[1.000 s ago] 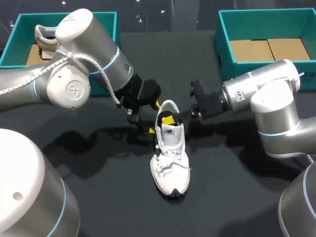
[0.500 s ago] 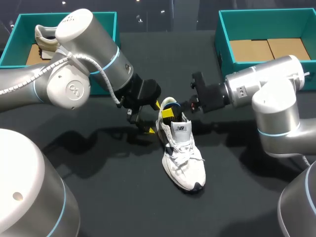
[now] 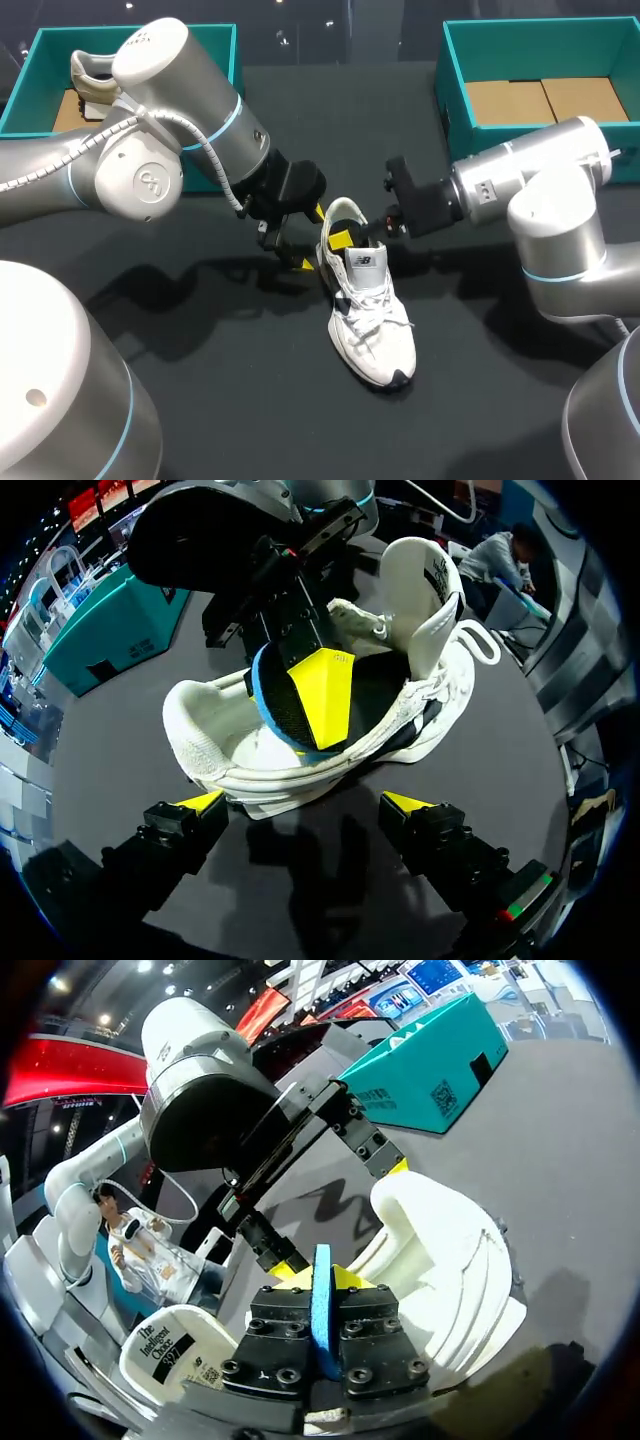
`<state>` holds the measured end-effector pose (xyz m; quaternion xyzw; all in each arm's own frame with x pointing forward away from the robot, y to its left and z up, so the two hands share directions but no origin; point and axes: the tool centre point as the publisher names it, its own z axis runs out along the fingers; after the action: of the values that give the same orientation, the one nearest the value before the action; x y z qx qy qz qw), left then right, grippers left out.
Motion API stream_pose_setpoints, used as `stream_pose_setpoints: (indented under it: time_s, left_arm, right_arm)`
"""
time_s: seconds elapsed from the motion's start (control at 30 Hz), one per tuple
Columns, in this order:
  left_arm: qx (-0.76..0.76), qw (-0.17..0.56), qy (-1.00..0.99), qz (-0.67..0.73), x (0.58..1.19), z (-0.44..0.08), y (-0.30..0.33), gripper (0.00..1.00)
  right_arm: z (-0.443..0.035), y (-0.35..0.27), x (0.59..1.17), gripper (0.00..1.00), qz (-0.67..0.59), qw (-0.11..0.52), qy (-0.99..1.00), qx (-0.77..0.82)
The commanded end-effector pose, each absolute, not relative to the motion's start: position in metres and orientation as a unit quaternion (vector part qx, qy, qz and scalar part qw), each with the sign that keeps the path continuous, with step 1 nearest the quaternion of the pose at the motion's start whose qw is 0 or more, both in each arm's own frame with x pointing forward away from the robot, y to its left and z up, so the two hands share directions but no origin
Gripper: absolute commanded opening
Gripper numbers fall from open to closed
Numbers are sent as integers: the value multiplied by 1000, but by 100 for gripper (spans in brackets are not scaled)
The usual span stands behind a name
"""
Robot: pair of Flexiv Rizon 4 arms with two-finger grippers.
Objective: Take the shoe out of the shoebox, open the shoe tongue, remove and reinsert the insole, then place the shoe into the shoebox
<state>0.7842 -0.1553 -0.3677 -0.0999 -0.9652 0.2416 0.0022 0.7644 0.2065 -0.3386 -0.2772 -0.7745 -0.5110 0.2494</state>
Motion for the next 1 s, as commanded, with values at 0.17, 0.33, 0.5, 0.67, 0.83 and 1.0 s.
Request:
stream_pose_setpoints:
  time_s: [0.17,0.33,0.5,0.67,0.83,1.0]
  left_arm:
    - [-100,2,-965,242,784,-369,-156,100]
    - [-101,1,-965,242,784,-368,-155,100]
    - [-103,-1,-965,242,783,-365,-151,100]
    - [-105,-1,-964,245,782,-362,-148,100]
    - [-112,-3,-963,247,780,-355,-143,100]
    - [-117,-5,-963,244,778,-348,-133,100]
  right_arm:
    - [-316,206,756,45,-523,205,-783,-265]
    - [-310,204,755,47,-519,192,-791,-263]
    - [-305,199,755,60,-518,177,-794,-265]
    - [-301,194,758,64,-514,164,-798,-269]
    - [-300,185,766,65,-506,152,-801,-282]
    - [-301,172,774,66,-499,149,-799,-301]
